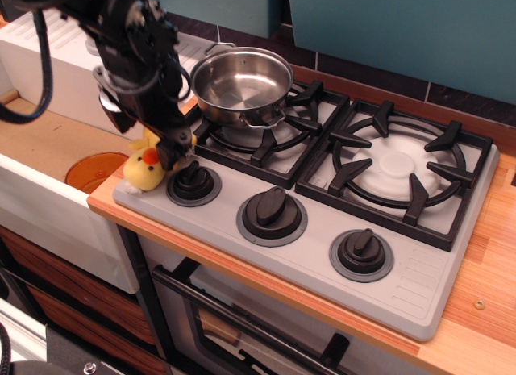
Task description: Put stuffedduck in pan
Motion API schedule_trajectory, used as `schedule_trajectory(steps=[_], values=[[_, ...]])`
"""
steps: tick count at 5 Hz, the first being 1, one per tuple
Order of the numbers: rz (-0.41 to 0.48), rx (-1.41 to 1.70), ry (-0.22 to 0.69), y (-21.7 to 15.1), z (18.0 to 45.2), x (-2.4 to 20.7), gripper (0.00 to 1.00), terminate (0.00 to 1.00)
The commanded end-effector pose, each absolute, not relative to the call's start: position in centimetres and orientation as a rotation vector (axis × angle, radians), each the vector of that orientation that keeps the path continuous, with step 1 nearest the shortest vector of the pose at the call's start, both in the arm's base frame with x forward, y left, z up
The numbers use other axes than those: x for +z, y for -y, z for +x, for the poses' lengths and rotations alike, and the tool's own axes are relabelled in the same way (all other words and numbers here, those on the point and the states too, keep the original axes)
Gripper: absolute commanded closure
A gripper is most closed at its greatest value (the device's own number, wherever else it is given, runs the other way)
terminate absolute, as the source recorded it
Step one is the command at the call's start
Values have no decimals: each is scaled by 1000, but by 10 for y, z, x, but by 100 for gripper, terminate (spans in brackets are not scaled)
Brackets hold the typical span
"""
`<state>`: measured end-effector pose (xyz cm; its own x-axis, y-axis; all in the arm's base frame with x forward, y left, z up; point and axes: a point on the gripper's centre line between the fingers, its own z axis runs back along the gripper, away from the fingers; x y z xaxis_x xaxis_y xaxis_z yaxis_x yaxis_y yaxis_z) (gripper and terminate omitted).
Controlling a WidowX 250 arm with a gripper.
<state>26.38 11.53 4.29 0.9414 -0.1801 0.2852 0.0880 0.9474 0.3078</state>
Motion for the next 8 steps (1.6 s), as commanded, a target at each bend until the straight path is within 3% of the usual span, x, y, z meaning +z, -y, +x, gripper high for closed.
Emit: schedule_trajectory(steps=[1,2,3,6,8], values=[[279,-142,360,-115,272,24,0,0],[269,-137,347,-114,276,15,0,0],[280,-133,320,-114,280,12,100,0],[322,-155,194,-129,281,39,100,0],[339,-172,98,-138,299,86,100,0]])
